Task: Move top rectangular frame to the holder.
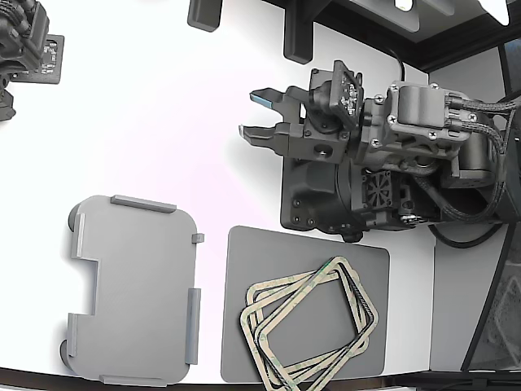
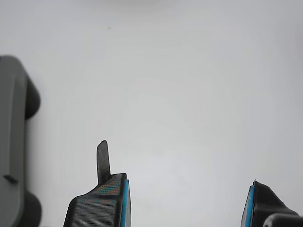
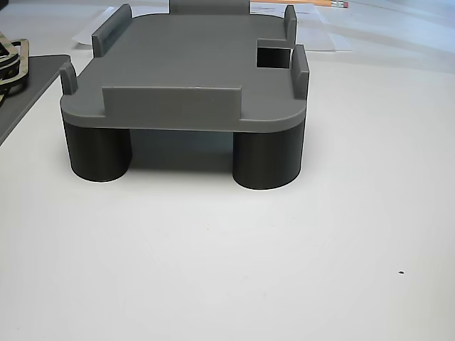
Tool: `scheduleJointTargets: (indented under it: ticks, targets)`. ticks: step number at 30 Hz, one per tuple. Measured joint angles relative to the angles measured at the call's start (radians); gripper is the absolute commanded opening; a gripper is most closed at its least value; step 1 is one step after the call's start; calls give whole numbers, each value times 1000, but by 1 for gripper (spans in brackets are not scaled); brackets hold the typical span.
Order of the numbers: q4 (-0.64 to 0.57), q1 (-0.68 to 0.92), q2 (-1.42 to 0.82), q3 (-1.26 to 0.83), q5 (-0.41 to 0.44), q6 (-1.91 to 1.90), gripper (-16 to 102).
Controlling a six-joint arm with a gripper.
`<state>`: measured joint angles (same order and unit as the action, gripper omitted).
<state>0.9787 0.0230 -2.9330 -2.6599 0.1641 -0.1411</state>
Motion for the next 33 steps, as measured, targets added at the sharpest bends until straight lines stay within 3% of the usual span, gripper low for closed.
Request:
scheduleJointTargets:
  ticks: [3, 9, 13, 16, 19, 21, 27, 33]
  targets:
    - [-31, 0, 0, -18, -28, 34, 100]
    - [-213, 0, 0, -15, -60, 114, 100]
    - [-206, 0, 23, 18, -71, 130, 100]
    - [-160, 49, 106, 101, -60, 130, 100]
    - [-80, 161, 215, 215, 6, 92, 99]
    - [-18, 244, 298, 301, 31, 61, 87]
    - [209, 457, 565, 558, -32, -44, 100]
    - [360, 672, 732, 670, 48, -167, 100]
